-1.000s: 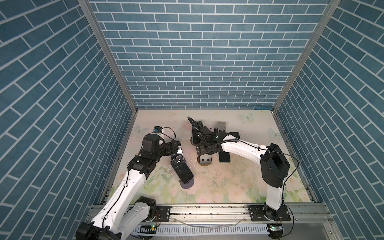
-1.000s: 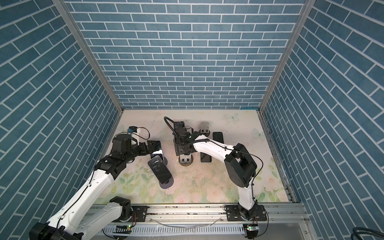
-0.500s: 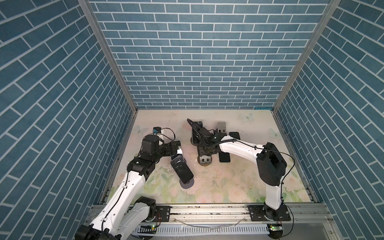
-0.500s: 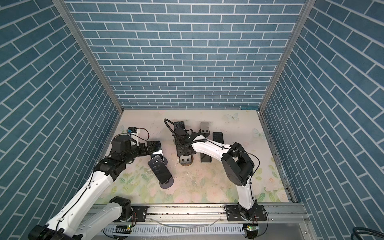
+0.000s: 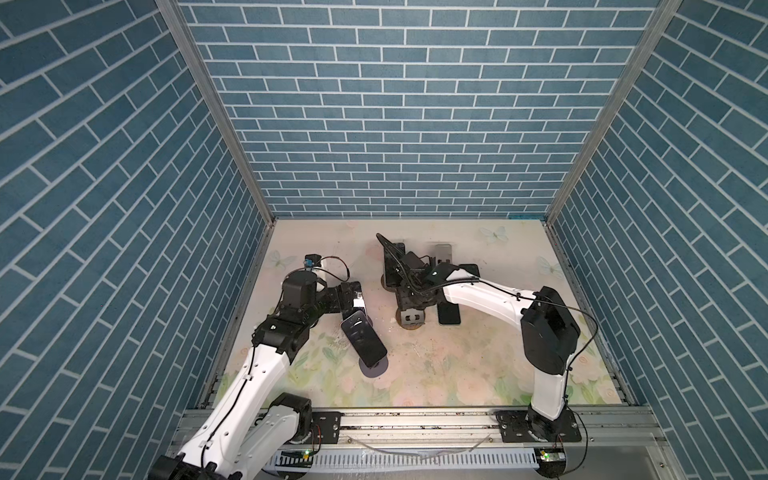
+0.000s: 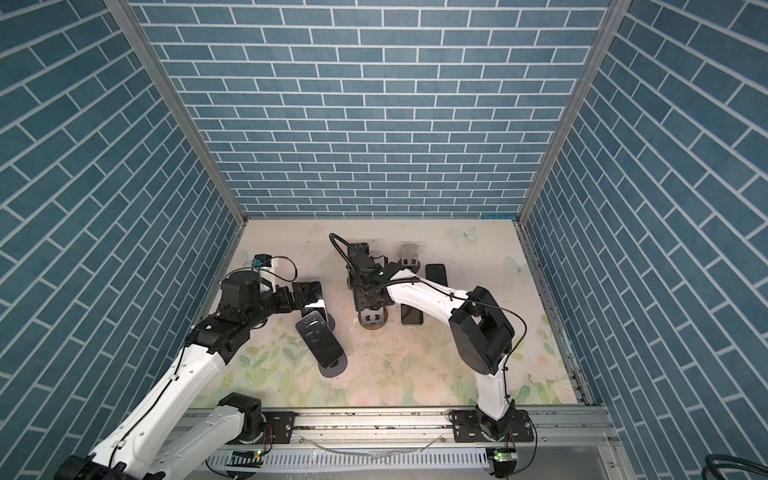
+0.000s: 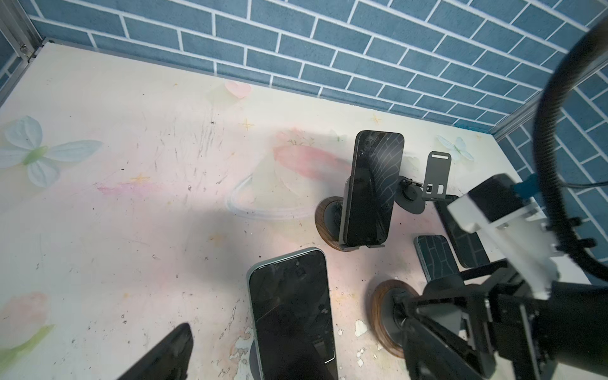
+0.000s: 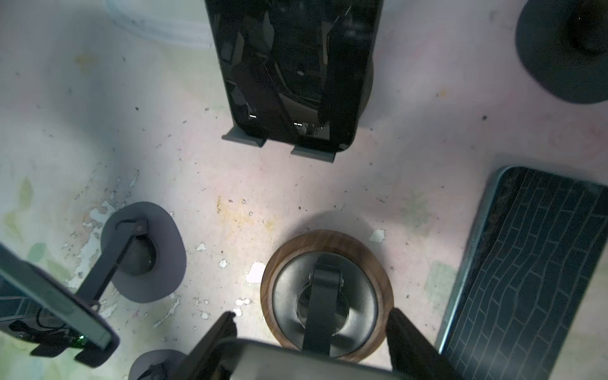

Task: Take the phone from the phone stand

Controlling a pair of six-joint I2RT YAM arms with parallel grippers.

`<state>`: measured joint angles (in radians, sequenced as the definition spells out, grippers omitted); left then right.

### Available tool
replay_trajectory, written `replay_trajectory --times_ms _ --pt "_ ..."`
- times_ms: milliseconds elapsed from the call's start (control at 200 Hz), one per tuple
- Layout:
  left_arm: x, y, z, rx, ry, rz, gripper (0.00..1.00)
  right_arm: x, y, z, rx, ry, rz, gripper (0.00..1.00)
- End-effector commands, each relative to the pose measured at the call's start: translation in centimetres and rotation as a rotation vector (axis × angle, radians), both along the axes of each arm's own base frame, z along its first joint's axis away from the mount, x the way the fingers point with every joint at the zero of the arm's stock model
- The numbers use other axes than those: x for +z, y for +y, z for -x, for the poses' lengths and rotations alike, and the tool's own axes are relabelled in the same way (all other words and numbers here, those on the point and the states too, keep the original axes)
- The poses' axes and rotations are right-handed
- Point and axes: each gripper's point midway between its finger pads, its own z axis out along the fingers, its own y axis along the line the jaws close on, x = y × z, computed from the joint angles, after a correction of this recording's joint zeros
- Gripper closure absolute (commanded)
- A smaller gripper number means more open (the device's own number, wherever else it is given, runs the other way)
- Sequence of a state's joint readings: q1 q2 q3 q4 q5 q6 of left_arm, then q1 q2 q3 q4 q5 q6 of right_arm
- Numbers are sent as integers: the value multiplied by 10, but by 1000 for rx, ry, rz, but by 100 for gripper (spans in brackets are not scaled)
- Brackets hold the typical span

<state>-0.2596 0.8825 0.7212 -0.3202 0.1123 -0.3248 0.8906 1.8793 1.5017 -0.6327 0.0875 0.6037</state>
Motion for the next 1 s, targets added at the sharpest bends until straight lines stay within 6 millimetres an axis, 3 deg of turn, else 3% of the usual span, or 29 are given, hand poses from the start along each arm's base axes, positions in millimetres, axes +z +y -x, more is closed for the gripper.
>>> replay_trajectory --times_ms 0,240,430,545,795,995 --pt "-2 3 2 9 6 -24 0 38 -31 -17 -59 -70 -44 44" --pt "-2 5 2 15 6 -35 0 53 -116 -48 -234 -131 7 44" --pt "-3 6 1 17 13 -42 0 50 -194 -65 -359 -157 121 44" --pt "-3 7 1 22 11 -46 0 45 -230 -71 -416 -145 180 44" --pt "2 11 0 37 13 -67 0 29 -280 -83 -521 -111 208 44" --pt "7 13 1 43 11 -73 0 7 -296 -97 -553 -68 178 43"
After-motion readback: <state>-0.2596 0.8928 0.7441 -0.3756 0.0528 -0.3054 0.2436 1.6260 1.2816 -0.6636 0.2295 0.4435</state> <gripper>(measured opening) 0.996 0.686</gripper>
